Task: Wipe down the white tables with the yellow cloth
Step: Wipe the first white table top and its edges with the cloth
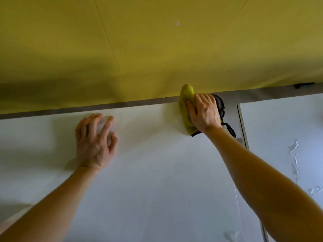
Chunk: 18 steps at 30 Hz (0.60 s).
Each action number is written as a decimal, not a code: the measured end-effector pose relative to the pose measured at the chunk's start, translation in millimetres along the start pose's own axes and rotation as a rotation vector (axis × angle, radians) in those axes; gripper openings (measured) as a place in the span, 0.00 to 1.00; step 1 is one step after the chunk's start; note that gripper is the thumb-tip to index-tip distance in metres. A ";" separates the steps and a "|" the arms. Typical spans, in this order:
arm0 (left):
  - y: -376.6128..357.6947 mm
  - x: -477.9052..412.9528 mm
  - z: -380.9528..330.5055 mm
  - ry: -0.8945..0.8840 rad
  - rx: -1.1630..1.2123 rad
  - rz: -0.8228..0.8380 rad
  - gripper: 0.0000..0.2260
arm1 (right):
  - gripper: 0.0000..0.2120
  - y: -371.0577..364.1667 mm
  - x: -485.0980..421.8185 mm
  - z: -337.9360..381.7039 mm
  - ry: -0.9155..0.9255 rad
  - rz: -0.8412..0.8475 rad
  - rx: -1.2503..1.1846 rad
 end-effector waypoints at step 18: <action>0.2 -0.6 1.1 0.016 0.025 0.011 0.21 | 0.18 -9.1 -1.5 1.4 -0.086 0.020 0.068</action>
Point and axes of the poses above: each hand's wrist, its own x-axis away from the middle knuckle, its own y-axis out of the back of the hand, z = x × y, the point moved 4 cm from there along -x, towards the middle knuckle, and after that the axes turned 8 degrees about x, right-handed, at the moved point
